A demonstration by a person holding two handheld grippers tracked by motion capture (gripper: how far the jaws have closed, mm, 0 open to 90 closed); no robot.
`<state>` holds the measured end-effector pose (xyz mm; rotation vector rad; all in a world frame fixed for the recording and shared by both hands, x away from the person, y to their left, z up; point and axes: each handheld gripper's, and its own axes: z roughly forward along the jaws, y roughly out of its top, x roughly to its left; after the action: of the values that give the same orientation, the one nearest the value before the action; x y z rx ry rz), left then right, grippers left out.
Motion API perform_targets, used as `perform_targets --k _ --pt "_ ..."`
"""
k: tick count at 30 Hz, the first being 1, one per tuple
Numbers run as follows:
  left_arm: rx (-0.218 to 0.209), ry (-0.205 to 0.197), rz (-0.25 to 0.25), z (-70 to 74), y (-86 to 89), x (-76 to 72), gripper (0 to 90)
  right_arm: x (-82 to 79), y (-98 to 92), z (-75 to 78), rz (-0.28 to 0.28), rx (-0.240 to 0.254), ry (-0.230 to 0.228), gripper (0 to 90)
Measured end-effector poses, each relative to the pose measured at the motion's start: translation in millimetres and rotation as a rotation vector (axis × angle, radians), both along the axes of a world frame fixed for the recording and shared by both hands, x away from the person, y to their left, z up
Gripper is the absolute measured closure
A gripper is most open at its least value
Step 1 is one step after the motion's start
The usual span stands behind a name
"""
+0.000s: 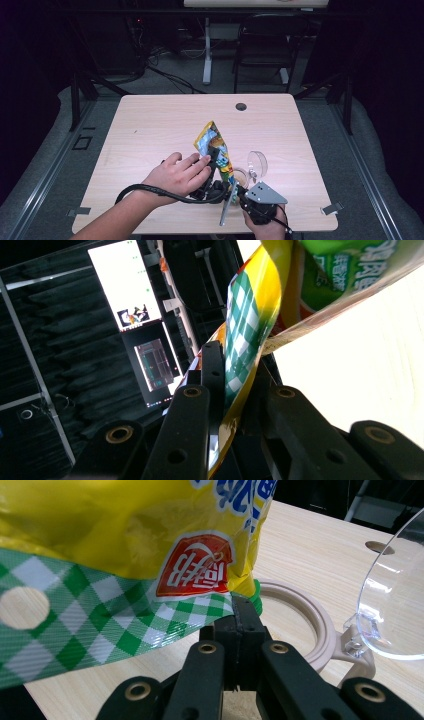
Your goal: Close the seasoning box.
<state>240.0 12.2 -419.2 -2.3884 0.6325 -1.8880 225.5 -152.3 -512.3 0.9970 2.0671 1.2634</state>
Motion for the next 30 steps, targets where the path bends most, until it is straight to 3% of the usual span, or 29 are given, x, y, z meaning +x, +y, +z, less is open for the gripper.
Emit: perform_targets --k 13,30 --pt "0.015 -0.004 -0.010 0.4 -3.5 -1.3 84.7 -3.3 -1.2 0.0 0.001 -0.009 0.006 90.0" --pt "0.006 0.001 -0.002 0.1 -0.8 -1.6 84.8 -3.2 2.8 -0.4 0.015 -0.006 0.002 90.0"
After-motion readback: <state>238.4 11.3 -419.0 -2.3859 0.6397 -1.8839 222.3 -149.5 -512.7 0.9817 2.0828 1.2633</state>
